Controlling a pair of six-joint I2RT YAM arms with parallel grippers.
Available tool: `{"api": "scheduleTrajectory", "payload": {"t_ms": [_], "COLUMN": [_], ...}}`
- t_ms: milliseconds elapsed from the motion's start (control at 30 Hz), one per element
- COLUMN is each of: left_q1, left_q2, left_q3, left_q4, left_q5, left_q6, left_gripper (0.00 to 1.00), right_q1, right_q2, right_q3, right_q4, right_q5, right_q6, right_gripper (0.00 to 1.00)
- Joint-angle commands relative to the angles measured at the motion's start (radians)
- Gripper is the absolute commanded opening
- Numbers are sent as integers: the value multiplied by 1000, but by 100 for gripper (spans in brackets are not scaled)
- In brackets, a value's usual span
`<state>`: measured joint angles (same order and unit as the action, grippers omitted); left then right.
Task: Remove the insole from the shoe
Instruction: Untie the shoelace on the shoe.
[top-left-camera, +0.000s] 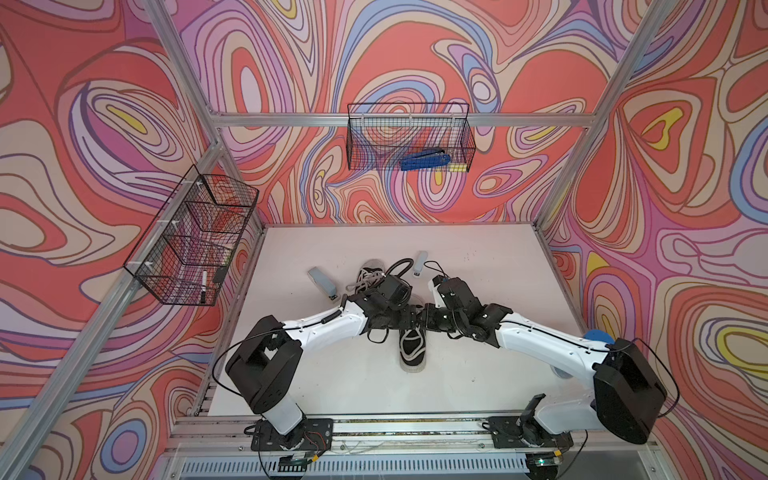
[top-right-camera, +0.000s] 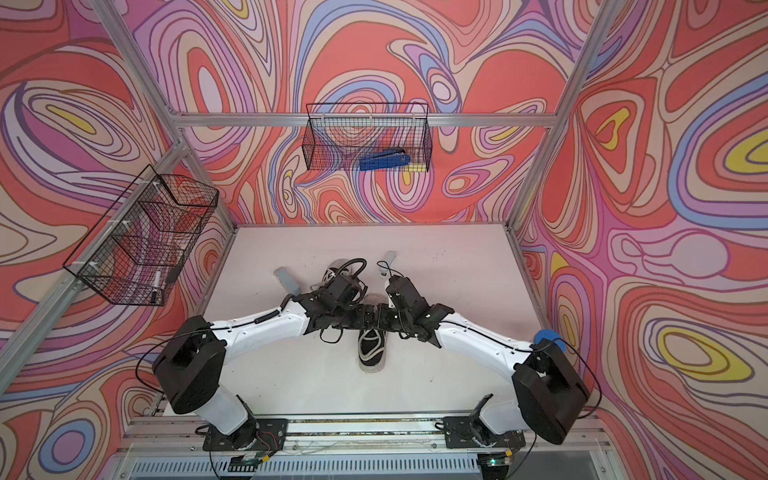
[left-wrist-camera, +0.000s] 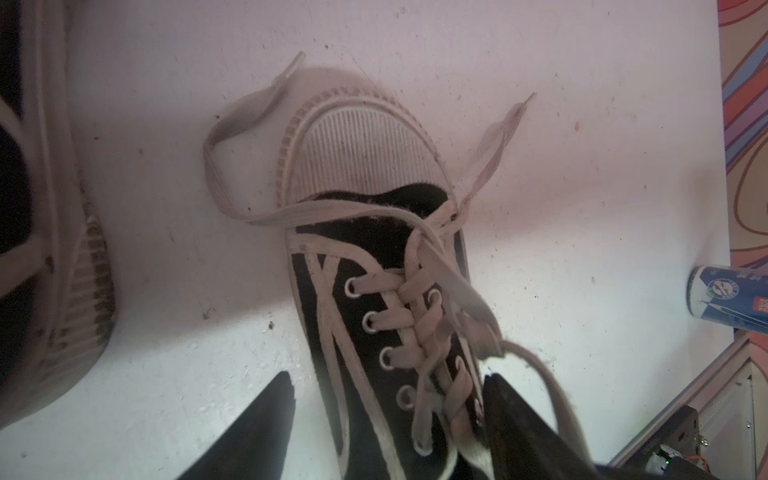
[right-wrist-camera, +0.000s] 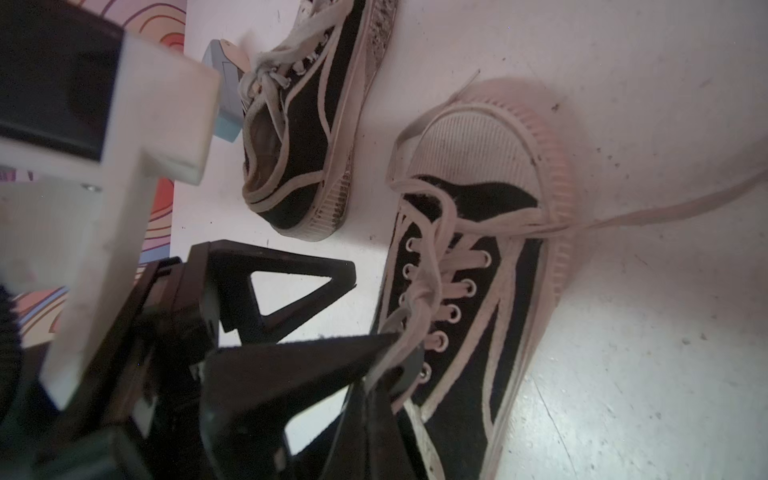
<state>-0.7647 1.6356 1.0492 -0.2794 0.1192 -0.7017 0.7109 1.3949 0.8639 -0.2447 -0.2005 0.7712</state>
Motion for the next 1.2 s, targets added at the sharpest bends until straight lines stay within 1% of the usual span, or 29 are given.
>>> {"api": "scheduleTrajectory", "payload": {"t_ms": [0,133,333,500,633,733,833,1033,1167], "left_q1": [5,6,6,9,9,8,10,35,61], "left_q2": [15,57,104,121,109,114,135,137,110], "left_q3": [20,56,92,109,120,150,186,210,197], "left_q4": [51,49,52,58,22,-58,-109,-175,-181], "left_q5": [-21,-12,-59,-192,-377,-495,-576,-692,-724], "left_q6": [-24,-15,-18,-48,-75,-79,-68,-98,-119], "left_gripper": [73,74,80,80,80,78,77,75,76], "right_q1": [7,7,7,7,7,7,7,7,6], "right_q2": [-26,-26,-38,-77,-125,-158,-186,-210,-211], "right_q3": [-5,-5,-27,-63,-120,-160,-183,-184,-186], "right_q4": [45,54,104,105,102,91,64,-52,-130], "right_q5": [-39,-52,-81,-63,-32,-8,19,119,194], "right_q6": [5,1,10,27,69,97,113,129,143], "right_gripper": [0,0,0,0,0,0,0,0,0]}}
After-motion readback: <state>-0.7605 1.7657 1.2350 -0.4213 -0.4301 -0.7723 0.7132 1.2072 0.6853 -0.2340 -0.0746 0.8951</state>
